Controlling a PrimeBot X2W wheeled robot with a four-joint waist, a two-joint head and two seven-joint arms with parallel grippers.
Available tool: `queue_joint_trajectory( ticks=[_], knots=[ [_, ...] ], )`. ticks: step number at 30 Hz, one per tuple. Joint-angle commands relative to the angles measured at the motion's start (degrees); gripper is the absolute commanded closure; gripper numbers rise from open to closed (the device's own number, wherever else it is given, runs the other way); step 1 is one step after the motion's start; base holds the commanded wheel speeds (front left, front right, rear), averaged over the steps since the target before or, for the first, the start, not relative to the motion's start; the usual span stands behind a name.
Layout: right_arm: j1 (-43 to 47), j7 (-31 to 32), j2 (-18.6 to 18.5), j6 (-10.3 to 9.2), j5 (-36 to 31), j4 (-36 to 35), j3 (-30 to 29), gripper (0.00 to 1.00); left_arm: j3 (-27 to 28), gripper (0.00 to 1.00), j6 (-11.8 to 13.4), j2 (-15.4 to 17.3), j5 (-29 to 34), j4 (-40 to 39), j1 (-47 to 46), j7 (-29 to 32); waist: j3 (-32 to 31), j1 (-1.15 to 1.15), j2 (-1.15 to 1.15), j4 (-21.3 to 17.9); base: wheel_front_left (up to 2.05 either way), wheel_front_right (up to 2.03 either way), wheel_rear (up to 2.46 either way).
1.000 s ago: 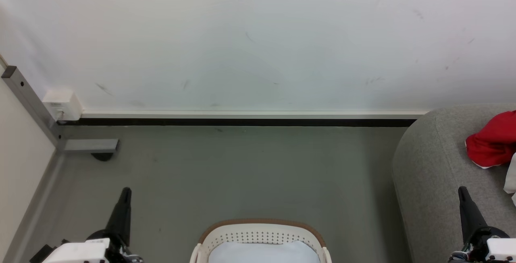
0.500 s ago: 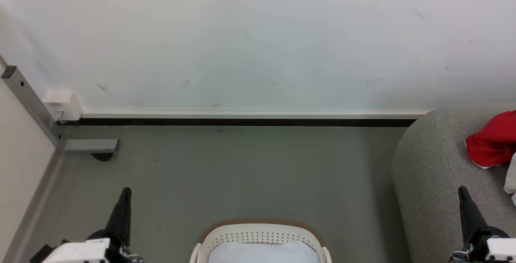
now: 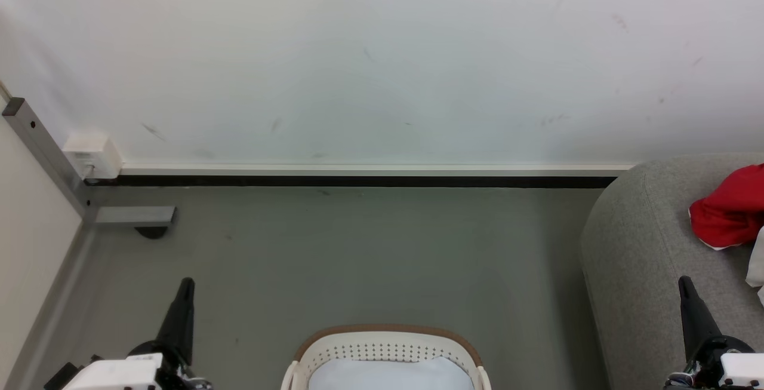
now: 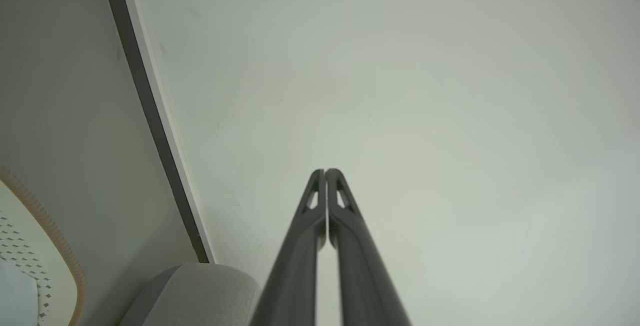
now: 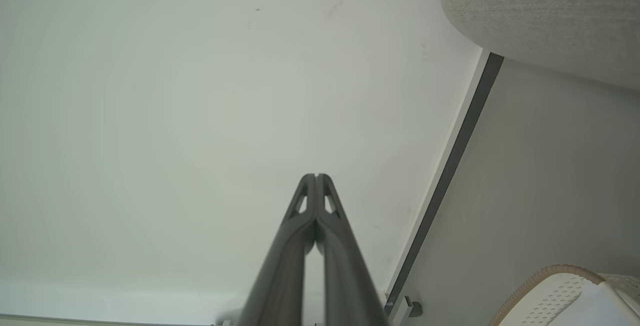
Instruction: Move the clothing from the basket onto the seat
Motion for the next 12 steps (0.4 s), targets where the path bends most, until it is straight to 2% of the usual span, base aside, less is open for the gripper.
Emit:
queue_joint_trajectory(
  ticks=[1,12],
  knots=[
    [-0.63,-0.02,0.06,-0.12,-0.36,-0.23,-0.26,1.00,0.06,1.00,-0.25,0.38,-0.69,-0.09,-0.33,0.25,0.00,0.00,0.00,0.00,0.00,0.00,0.00],
    [-0.63,0.01,0.07,-0.12,-0.40,-0.23,-0.28,1.00,0.04,1.00,-0.24,0.39,-0.69,-0.08,-0.33,0.25,0.00,0.00,0.00,0.00,0.00,0.00,0.00]
  ],
)
